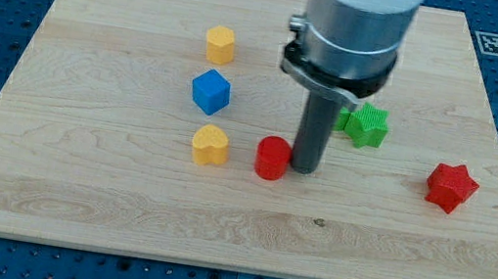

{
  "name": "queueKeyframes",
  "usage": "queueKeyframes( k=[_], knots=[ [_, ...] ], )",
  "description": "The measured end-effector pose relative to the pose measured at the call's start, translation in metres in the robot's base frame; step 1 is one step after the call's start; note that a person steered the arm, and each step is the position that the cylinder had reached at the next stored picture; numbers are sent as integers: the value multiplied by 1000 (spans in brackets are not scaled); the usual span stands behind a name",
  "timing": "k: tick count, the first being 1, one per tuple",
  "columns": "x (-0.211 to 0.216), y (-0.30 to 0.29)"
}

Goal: Move the green star to the bottom center of the board

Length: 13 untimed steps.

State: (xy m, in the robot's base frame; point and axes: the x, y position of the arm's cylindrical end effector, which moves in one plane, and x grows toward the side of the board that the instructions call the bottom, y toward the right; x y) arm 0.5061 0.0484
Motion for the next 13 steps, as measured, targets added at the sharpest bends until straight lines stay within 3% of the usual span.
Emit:
queueKeyframes(
  k=[2,4,6,9,13],
  knots=[
    [-21,-28],
    [-125,-26],
    [-129,65],
    [-73,69],
    [-82,118]
  ],
)
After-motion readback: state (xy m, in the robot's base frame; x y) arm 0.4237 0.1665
